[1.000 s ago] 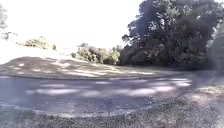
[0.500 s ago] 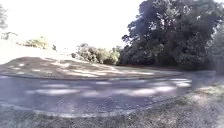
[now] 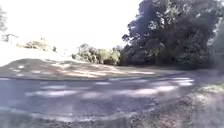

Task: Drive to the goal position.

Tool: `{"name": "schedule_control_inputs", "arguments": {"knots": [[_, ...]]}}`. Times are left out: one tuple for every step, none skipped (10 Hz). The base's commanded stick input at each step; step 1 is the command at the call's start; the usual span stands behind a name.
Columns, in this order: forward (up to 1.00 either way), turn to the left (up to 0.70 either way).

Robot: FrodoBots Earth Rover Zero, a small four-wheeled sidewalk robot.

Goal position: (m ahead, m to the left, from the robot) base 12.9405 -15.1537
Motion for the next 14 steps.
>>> {"name": "schedule_control_inputs", "arguments": {"knots": [[0.45, 0.0], [0.45, 0.0], [0.45, 0.0], [0.45, 0.0], [0.0, 0.0], [0.0, 0.0], [0.0, 0.0], [0.0, 0.0], [0.0, 0.0], [0.45, -0.11], [0.45, -0.23], [0.3, -0.39], [0.16, -0.46], [0.36, -0.33]]}}
